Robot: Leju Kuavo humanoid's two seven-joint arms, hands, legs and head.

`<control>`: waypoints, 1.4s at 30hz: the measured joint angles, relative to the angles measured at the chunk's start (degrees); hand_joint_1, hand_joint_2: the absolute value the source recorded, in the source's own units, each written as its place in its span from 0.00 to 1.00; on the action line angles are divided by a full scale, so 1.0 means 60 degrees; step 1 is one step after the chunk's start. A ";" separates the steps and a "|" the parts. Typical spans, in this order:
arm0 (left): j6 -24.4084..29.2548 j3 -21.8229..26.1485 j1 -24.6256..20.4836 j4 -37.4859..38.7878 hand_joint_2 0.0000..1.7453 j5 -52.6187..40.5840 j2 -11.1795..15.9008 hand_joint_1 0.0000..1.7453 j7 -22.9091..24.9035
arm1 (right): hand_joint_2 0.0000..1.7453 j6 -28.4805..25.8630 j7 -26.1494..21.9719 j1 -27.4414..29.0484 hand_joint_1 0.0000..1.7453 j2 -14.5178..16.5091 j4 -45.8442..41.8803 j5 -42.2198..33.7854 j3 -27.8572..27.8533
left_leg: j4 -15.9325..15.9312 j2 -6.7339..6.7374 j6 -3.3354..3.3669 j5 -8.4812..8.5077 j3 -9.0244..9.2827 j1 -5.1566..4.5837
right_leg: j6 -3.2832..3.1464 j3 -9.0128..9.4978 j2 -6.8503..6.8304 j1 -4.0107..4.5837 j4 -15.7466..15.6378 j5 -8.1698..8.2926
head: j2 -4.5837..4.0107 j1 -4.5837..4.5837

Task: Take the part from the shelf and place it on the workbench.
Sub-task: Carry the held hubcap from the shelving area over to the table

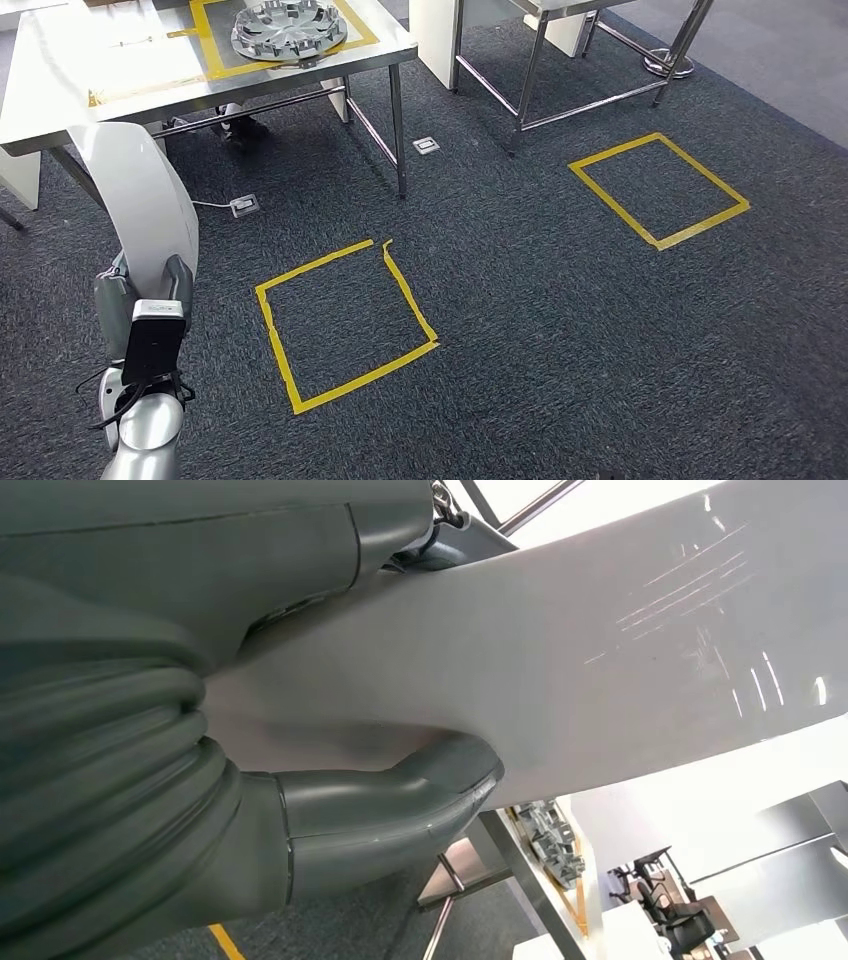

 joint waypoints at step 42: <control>-0.0114 -0.0046 -0.0161 0.0240 1.00 0.0425 -0.0112 1.00 -0.0390 | 0.00 -0.0079 0.0223 0.0066 0.00 -0.0029 0.0000 0.0332 0.0112 | -0.0034 -0.0070 0.0111 0.0015 -0.0054 0.0071 | 0.0163 0.0018 0.0188 -0.0103 0.0868 -0.0903 | 0.0000 0.0060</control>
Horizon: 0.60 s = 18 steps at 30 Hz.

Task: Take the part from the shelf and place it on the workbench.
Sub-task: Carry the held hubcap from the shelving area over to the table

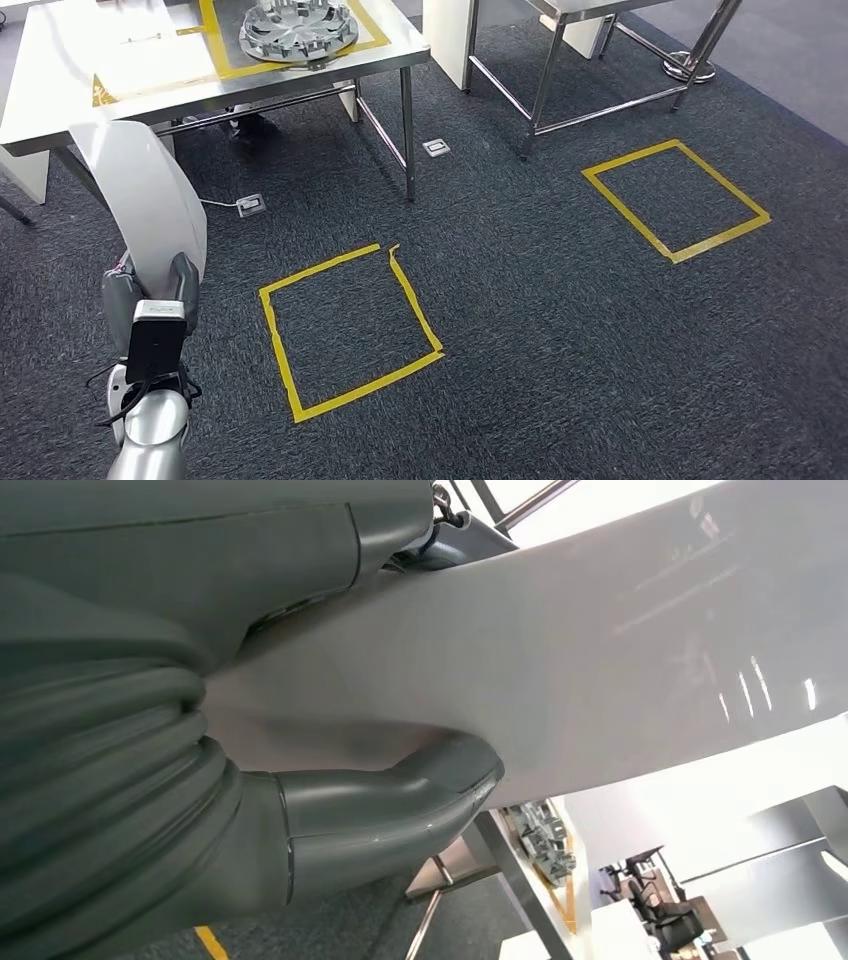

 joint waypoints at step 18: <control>-0.0134 -0.0177 -0.0465 0.0435 1.00 0.0237 -0.0062 1.00 -0.0259 | 0.00 0.0023 0.0040 0.0031 0.00 0.0029 0.0000 0.0118 0.0022 | 0.1852 -0.0044 -0.0441 -0.1391 -0.0400 -0.0046 | -0.0536 -0.0167 0.0009 0.0006 -0.0796 0.0921 | 0.0000 -0.0033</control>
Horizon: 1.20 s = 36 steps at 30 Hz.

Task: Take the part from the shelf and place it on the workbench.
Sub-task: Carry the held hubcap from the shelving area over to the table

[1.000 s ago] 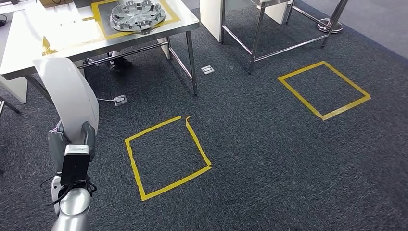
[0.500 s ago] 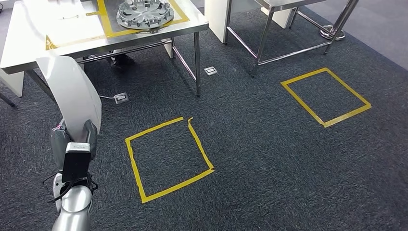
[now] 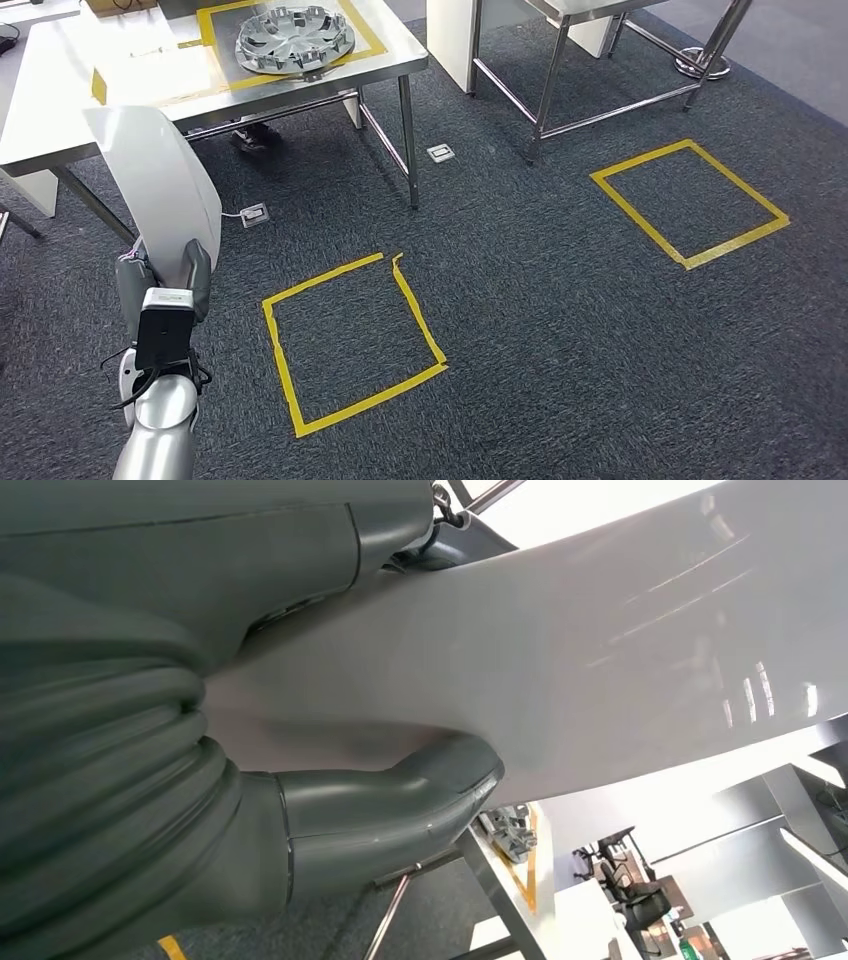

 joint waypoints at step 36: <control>0.0040 -0.0071 -0.0059 0.0232 1.00 0.0012 0.0056 1.00 -0.0045 | 0.00 0.0010 0.0133 0.0027 0.00 0.0021 0.0000 0.0155 0.0016 | -0.0834 0.0204 0.0022 0.1207 -0.0068 -0.0005 | -0.0013 0.0380 -0.0293 0.0083 -0.0025 -0.0183 | 0.0000 -0.0066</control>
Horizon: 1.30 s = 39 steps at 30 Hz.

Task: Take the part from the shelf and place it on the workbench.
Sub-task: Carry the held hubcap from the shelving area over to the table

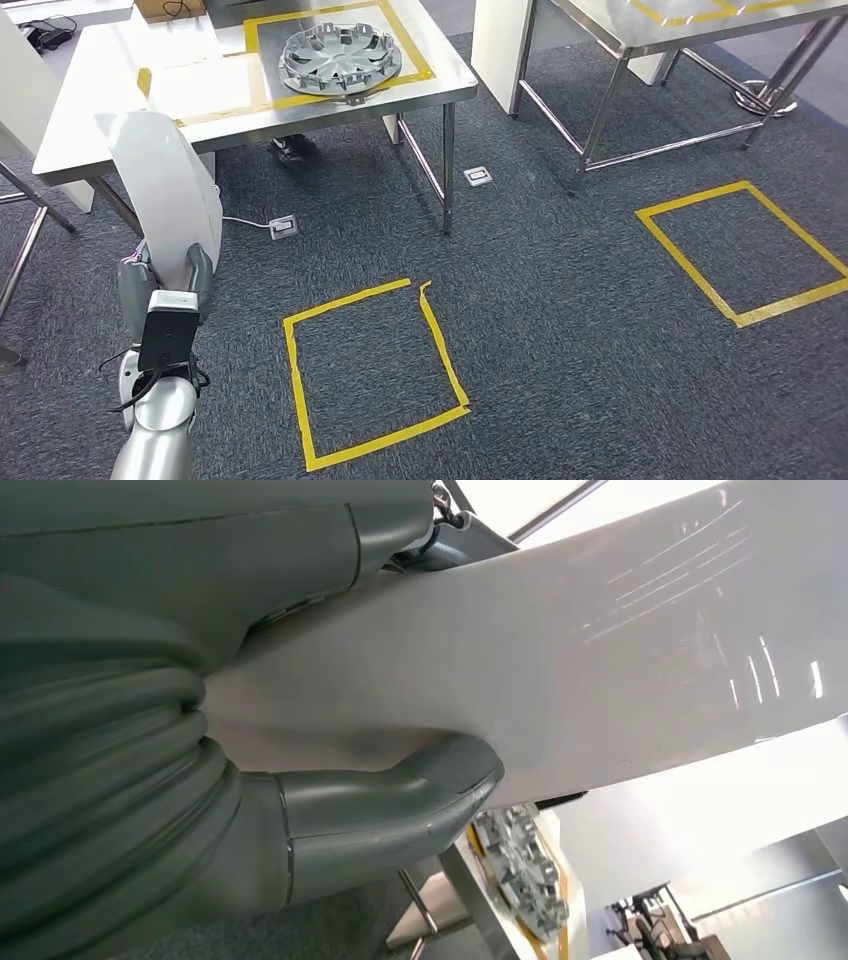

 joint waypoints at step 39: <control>0.0055 -0.0155 -0.0047 -0.0024 1.00 0.0131 0.0123 1.00 -0.0032 | 0.00 0.0202 -0.0098 -0.0082 0.00 -0.0015 0.0000 0.0147 0.0017 | -0.1018 -0.0130 0.0512 0.0167 0.0510 0.0013 | 0.0468 -0.0371 0.0262 -0.0006 0.0817 -0.0539 | 0.0000 0.0081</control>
